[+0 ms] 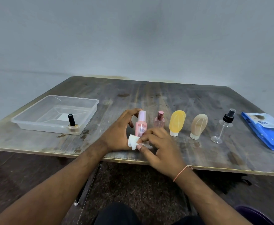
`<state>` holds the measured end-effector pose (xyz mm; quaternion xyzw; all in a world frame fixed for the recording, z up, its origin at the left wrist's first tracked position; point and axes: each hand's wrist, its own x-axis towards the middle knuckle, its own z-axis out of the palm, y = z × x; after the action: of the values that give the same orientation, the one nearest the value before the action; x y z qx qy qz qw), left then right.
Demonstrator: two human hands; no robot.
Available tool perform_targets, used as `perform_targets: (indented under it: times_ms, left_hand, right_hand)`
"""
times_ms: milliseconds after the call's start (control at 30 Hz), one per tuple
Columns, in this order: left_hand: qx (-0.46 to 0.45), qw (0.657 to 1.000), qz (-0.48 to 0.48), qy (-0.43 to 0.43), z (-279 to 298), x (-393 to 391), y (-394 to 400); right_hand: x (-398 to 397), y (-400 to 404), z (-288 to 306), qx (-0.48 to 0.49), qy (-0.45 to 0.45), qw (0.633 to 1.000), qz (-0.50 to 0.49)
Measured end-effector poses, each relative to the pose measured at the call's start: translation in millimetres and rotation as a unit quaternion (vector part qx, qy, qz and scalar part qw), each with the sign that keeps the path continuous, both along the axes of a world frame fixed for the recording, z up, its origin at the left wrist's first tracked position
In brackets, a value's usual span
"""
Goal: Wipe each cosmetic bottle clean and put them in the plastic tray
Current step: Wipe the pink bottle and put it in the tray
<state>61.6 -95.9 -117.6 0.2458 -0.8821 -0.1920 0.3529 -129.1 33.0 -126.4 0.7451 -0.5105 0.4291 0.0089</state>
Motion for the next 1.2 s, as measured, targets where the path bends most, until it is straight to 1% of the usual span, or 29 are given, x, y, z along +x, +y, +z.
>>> perform_targets:
  times_ms: [167, 267, 333, 400, 467, 533, 667, 733, 800, 900, 967, 1067, 1133, 1200]
  left_hand:
    - [-0.009, 1.0, -0.019, -0.013, 4.6, -1.6, 8.3]
    - [-0.021, 0.999, -0.026, -0.013, 5.6, -2.1, 10.0]
    - [-0.027, 0.999, -0.017, -0.014, 5.5, -1.2, 9.3]
    - [-0.029, 0.999, -0.007, -0.019, 4.4, -0.5, 7.4]
    - [-0.034, 0.999, -0.008, -0.026, 2.1, 0.2, 3.6]
    - [-0.027, 0.999, -0.007, -0.027, 1.4, 0.7, 2.3]
    - [-0.012, 1.0, 0.001, -0.02, 2.4, 0.5, 4.3]
    - [-0.008, 1.0, 0.001, -0.015, 2.9, 0.7, 4.5]
    - [-0.005, 1.0, 0.003, -0.002, 1.7, 0.8, 3.4]
    - [0.007, 1.0, 0.0, 0.021, -1.3, 1.2, -0.7]
    - [0.022, 0.999, -0.007, 0.023, -1.9, 1.4, -3.3]
    - [0.043, 0.999, -0.012, 0.023, 0.6, 0.8, -2.0]
    - [0.044, 0.999, -0.017, 0.021, 1.1, 0.6, 0.3]
    - [0.044, 0.999, -0.017, 0.016, 2.0, 0.6, 1.8]
  right_hand:
    - [-0.9, -19.1, 8.5, -0.04, -0.056, 0.996, -0.065]
    - [1.1, -27.9, 13.8, -0.066, -0.061, 0.992, -0.086]
    - [0.5, -26.6, 13.0, -0.07, -0.044, 0.995, -0.056]
    - [-4.4, -19.5, 9.2, -0.067, 0.007, 0.998, -0.003]
    - [-10.9, -11.3, 6.2, -0.047, 0.05, 0.997, 0.029]
    - [-16.2, -7.0, 6.5, -0.032, 0.049, 0.998, 0.031]
    - [-18.2, -11.2, 9.5, -0.038, -0.028, 0.998, -0.038]
    - [-14.1, -15.0, 10.4, -0.032, -0.058, 0.996, -0.057]
    - [-9.8, -14.8, 9.8, -0.022, -0.068, 0.997, -0.036]
    - [-10.0, -5.5, 9.0, 0.003, -0.05, 0.998, 0.04]
    - [-12.7, 0.2, 7.6, 0.015, -0.045, 0.997, 0.054]
    - [-12.7, -1.2, 5.1, 0.029, -0.101, 0.994, -0.012]
    - [-9.9, -8.4, 4.5, 0.056, -0.159, 0.984, -0.064]
    - [-5.2, -15.1, 9.0, 0.081, -0.208, 0.971, -0.086]
